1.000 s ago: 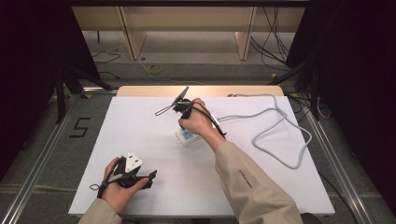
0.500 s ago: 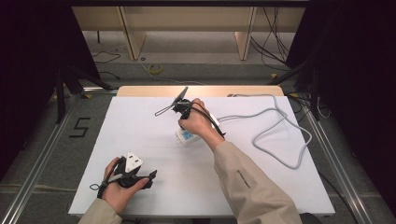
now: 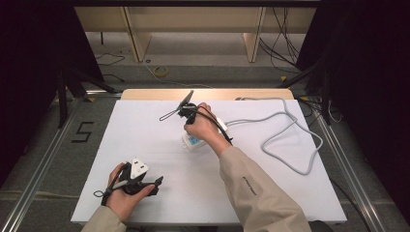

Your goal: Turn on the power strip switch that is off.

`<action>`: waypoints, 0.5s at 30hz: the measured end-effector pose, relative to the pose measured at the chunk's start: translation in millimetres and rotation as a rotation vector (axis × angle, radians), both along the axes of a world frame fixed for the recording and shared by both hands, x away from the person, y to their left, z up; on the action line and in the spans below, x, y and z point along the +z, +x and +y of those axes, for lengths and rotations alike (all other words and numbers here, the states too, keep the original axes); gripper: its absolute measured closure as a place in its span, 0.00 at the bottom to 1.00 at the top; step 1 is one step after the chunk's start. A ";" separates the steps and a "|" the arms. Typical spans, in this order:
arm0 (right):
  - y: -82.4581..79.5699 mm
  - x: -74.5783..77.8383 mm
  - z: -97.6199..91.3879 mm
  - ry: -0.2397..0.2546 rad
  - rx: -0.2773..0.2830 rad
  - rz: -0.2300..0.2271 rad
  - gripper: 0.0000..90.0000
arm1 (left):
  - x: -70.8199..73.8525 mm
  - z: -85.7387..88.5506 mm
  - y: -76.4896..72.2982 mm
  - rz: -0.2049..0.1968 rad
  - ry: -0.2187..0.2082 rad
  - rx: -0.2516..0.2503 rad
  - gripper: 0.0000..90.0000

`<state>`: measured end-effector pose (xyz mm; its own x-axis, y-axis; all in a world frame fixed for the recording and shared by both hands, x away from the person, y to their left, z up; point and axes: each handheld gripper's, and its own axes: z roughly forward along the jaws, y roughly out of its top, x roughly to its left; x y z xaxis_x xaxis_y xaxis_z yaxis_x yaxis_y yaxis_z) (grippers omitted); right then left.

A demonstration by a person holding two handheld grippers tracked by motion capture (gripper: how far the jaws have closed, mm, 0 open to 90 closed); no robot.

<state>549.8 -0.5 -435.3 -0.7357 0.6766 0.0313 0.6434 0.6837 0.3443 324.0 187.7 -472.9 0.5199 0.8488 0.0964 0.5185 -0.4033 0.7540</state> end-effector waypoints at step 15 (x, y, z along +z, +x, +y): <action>-2.7 -0.3 0.3 0.015 -0.004 -0.009 1.00 | -0.6 1.1 0.4 0.002 0.000 0.002 0.24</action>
